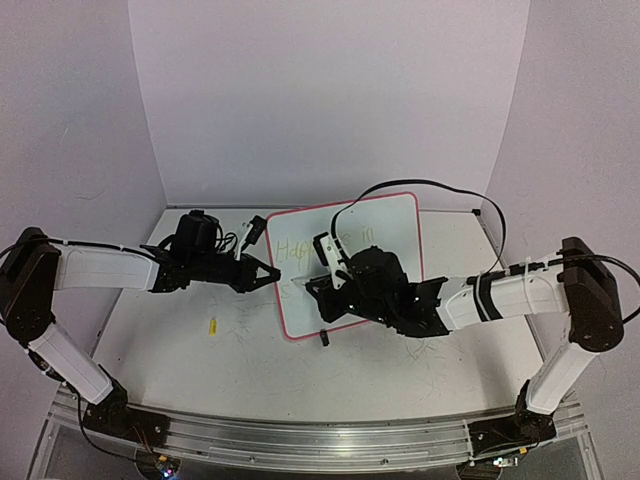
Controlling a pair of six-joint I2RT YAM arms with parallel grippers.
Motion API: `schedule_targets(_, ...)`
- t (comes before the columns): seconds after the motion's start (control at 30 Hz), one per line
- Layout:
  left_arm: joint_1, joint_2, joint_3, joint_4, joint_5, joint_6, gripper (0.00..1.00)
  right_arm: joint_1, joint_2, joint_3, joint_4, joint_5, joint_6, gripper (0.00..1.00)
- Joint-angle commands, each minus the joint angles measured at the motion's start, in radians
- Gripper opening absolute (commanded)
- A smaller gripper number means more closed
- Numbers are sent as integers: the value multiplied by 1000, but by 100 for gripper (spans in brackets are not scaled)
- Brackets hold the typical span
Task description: Write a sentence on the whiteboard
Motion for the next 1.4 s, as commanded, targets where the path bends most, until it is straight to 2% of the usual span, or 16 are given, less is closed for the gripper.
schedule_targets(0.0,0,-11,34,-26,-77,66,0,-5,22,45,22,19,-3,0)
schedule_targets(0.37,0,-8,35,-26,-76,67,0,-7,16,35,-9,69,4,0)
schedule_targets(0.67,-1,-8,36,-27,-76,66,0,-6,-64,-29,25,-6,9,0)
schedule_targets(0.97,-1,-10,35,-27,-78,68,0,-7,-18,-8,29,-39,14,0)
schedule_targets(1.37,-2,-8,35,-27,-76,69,0,-7,13,0,27,3,24,0)
